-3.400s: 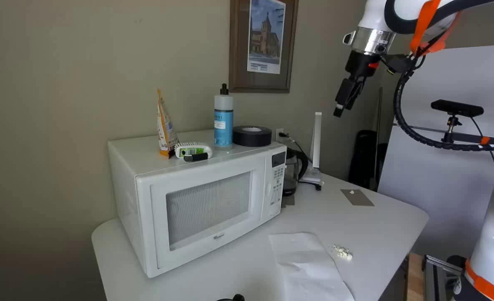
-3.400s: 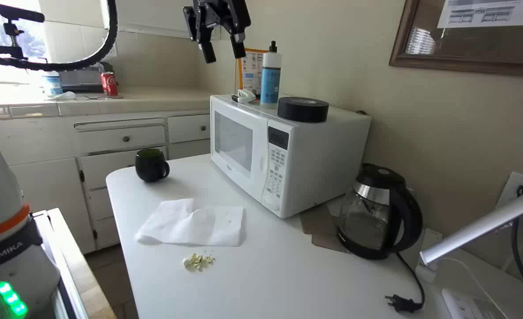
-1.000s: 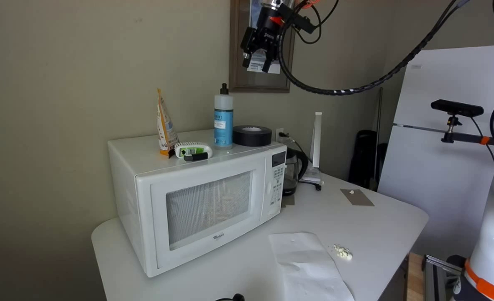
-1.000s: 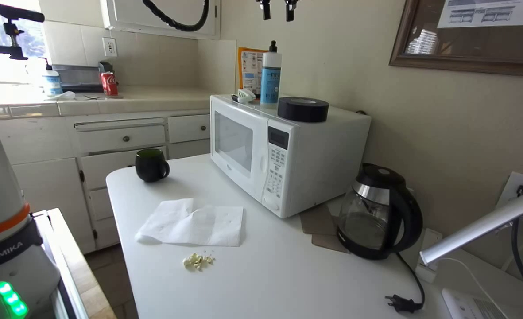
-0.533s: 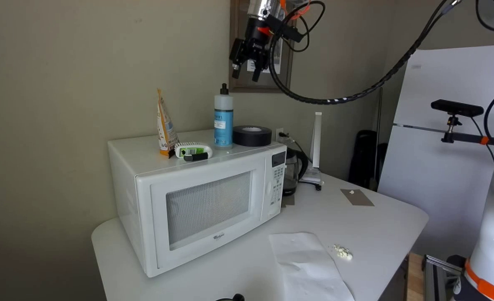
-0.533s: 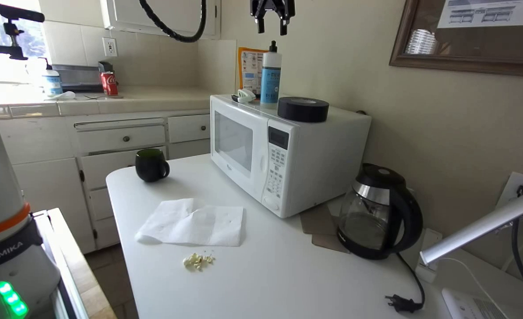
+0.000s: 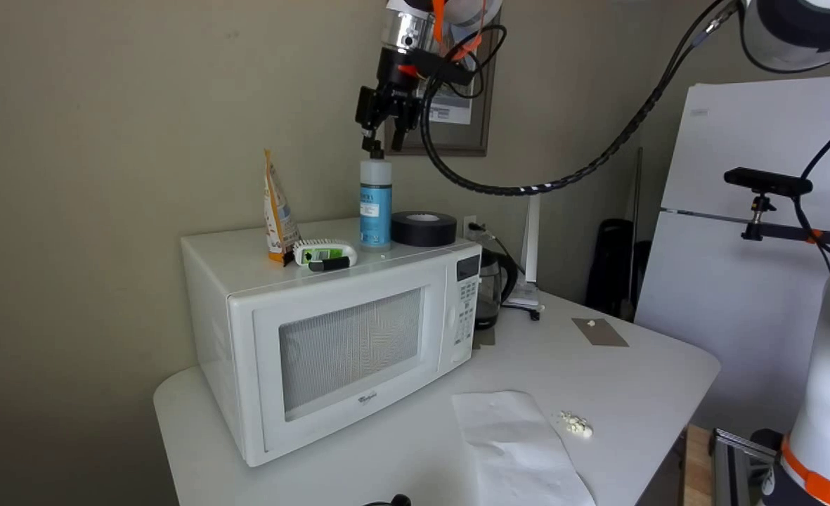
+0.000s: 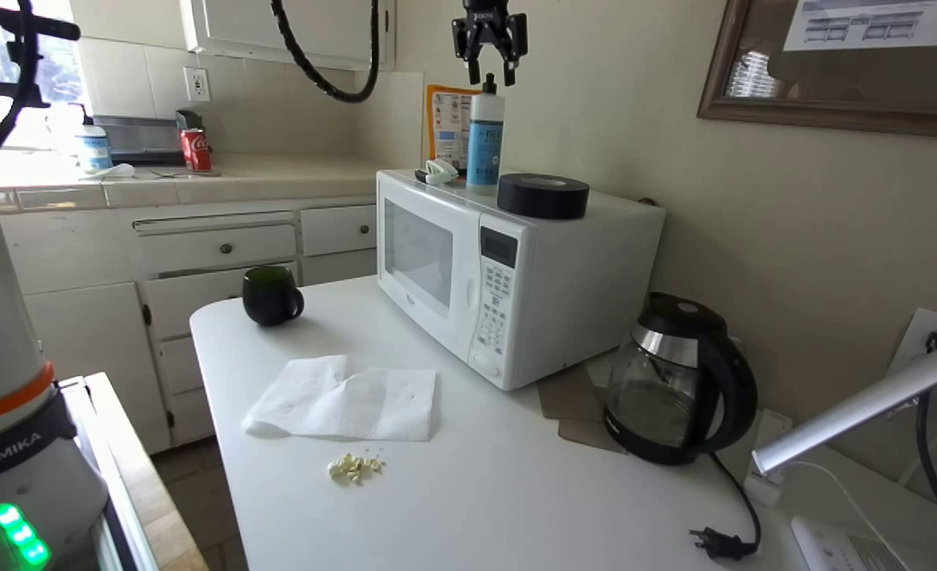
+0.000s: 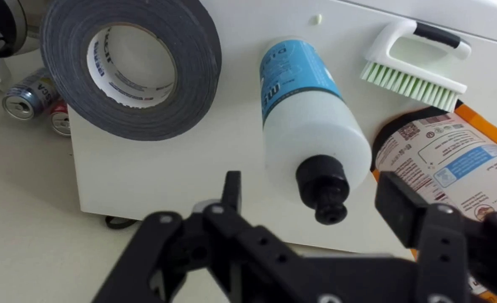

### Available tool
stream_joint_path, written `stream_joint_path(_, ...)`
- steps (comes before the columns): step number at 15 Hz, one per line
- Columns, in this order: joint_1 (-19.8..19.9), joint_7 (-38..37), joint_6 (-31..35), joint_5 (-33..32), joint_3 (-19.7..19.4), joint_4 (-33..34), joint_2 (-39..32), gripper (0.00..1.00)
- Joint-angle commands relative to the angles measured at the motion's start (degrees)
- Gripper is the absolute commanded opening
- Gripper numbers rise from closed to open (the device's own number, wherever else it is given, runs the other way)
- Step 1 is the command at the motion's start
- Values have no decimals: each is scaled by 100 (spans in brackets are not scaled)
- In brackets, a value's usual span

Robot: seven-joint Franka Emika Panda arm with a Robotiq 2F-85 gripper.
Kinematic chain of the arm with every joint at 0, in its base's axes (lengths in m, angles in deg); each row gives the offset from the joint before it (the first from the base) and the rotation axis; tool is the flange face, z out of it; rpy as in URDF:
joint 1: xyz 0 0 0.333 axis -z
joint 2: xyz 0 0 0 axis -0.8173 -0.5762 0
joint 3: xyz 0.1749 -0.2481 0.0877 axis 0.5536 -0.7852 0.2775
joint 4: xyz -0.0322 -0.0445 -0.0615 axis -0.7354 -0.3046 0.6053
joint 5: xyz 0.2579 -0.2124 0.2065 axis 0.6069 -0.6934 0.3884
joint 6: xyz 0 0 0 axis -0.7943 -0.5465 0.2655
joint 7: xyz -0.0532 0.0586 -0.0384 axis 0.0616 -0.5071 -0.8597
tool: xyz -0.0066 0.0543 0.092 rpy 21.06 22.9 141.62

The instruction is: Pick up the bottle with a blue label from the microwave top and put it on the kitchen counter

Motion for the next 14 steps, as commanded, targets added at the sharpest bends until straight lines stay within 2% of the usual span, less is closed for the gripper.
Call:
stream_joint_path(1,-24,74,-187,-15,38,458,-340,60)
stream_joint_path(7,-74,63,-439,35,56,693,-504,51)
stream_joint_path(9,-87,60,-625,43,67,675,-447,56)
stream_joint_path(14,-88,-22,-795,-2,64,680,-329,53)
